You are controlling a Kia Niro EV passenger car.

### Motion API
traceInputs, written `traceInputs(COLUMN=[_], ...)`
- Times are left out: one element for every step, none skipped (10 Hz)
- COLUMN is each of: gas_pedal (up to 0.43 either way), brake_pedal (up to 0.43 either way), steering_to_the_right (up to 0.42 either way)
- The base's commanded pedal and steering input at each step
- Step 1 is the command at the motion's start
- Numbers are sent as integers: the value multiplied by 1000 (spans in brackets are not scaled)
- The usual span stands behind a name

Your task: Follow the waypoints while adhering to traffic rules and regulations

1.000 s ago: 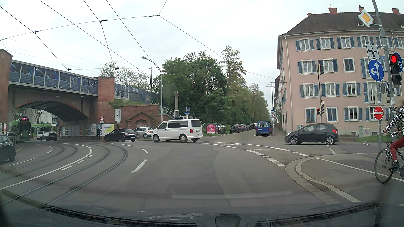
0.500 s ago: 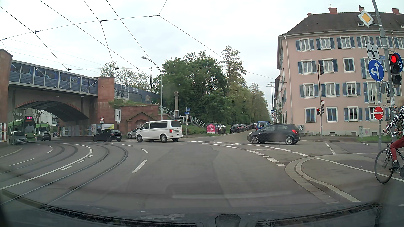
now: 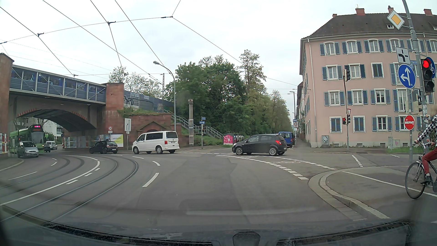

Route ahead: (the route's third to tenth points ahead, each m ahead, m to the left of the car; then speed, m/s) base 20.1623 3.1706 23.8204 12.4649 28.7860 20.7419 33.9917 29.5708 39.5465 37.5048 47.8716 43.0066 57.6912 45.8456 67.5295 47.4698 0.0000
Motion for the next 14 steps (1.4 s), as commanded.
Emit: traceInputs(gas_pedal=[0,0,0,0,0,0,0,0,0,0,0,0,0,0], brake_pedal=[244,244,244,244,244,244,244,238,232,244,244,238,244,244], steering_to_the_right=[-8,-8,-8,-8,-8,-8,-8,-8,-8,-8,-8,-8,-8,-8])
